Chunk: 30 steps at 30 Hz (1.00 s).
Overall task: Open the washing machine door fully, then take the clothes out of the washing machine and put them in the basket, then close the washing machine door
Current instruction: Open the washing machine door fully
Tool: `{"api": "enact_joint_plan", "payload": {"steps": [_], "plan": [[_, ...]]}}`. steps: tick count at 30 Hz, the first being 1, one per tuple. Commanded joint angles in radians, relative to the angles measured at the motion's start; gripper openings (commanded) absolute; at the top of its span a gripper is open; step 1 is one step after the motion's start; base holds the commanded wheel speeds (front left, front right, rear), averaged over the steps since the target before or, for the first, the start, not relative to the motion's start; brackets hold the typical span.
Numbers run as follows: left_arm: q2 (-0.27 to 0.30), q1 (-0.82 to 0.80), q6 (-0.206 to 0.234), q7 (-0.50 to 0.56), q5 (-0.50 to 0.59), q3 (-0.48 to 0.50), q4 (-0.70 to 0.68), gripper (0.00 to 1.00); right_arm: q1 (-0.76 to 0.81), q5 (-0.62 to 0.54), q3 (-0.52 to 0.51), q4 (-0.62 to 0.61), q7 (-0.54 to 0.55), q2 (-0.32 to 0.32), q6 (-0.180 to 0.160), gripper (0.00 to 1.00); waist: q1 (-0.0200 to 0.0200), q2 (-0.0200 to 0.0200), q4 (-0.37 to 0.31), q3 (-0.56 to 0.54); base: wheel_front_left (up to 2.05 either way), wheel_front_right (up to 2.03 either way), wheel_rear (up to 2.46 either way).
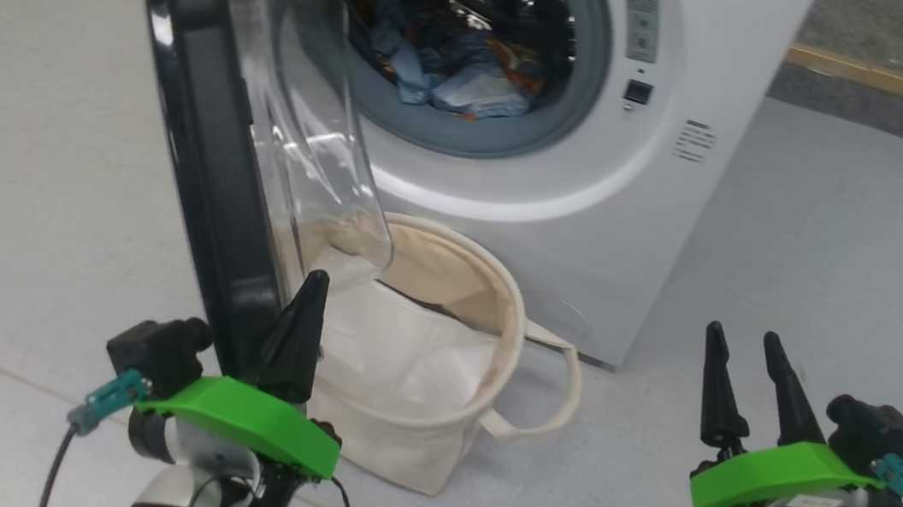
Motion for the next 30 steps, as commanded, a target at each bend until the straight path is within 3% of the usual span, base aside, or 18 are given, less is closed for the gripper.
{"api": "enact_joint_plan", "payload": {"steps": [1, 8, 17, 30], "plan": [[0.002, -0.048, 0.013, -0.018, 0.015, 0.042, -0.014, 0.0, -0.042, 0.007, 0.033, -0.038, -0.012, 0.004, 0.0, 1.0, 0.0, 0.0, 0.026, -0.007, 0.0, 0.0, 0.0], [0.005, -0.048, 0.045, -0.04, 0.024, 0.05, 0.035, 0.0, -0.038, 0.024, 0.079, -0.02, -0.012, 0.008, 0.0, 1.0, 0.0, 0.0, 0.102, -0.034, 0.0, 0.0, 0.0], [0.042, -0.059, 0.078, -0.04, 0.082, 0.033, 0.045, 0.0, -0.081, 0.06, 0.219, -0.015, -0.012, 0.012, 0.0, 1.0, 0.0, 0.0, 0.206, -0.029, 0.0, 0.0, 0.0], [0.086, -0.187, 0.026, -0.117, 0.068, 0.085, 0.188, 0.0, -0.131, 0.052, 0.234, -0.046, -0.012, 0.012, 0.0, 1.0, 0.0, 0.0, 0.339, 0.047, 0.0, 0.0, 0.0]]}}
